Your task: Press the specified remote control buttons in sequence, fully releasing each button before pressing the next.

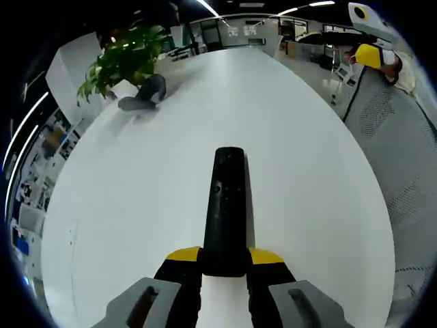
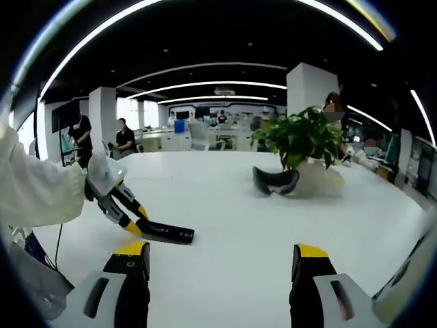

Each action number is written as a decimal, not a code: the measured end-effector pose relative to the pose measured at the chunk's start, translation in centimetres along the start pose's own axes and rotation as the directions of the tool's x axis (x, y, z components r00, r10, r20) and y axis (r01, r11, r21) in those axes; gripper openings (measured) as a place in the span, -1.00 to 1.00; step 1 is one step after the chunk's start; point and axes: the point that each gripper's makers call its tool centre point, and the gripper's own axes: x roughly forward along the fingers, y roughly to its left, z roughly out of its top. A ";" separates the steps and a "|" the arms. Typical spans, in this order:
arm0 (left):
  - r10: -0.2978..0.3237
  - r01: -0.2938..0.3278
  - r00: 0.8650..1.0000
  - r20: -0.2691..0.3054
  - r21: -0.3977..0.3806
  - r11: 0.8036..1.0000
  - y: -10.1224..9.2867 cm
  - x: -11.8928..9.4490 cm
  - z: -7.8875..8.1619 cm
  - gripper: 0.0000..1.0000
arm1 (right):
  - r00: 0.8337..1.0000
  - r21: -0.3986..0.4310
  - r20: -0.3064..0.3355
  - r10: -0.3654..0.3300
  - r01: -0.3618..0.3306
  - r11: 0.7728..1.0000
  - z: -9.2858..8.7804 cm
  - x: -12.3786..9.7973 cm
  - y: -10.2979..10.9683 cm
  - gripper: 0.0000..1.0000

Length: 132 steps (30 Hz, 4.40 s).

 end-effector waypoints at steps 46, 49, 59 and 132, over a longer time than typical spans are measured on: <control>0.028 -0.032 0.989 -0.144 -0.023 0.999 11.5 1.9 -2.4 -0.52 | 0.998 -0.027 -0.060 -0.017 0.015 1.000 -1.1 0.5 -0.1 0.65; 0.025 -0.031 0.991 -0.130 -0.040 0.999 11.5 1.8 -2.4 -0.51 | 0.998 -0.027 -0.052 -0.025 0.023 0.999 -0.9 0.5 -0.3 0.65; 0.190 -0.208 0.970 -0.153 -0.116 0.971 13.6 1.1 -2.7 0.03 | 0.999 -0.024 -0.015 -0.041 0.040 0.999 -0.3 0.1 -0.6 0.65; 0.839 -0.509 0.545 -0.005 -0.797 0.325 -9.8 -20.3 -4.6 1.00 | 0.993 -0.020 0.088 -0.077 0.079 0.997 1.1 -1.0 -2.6 0.91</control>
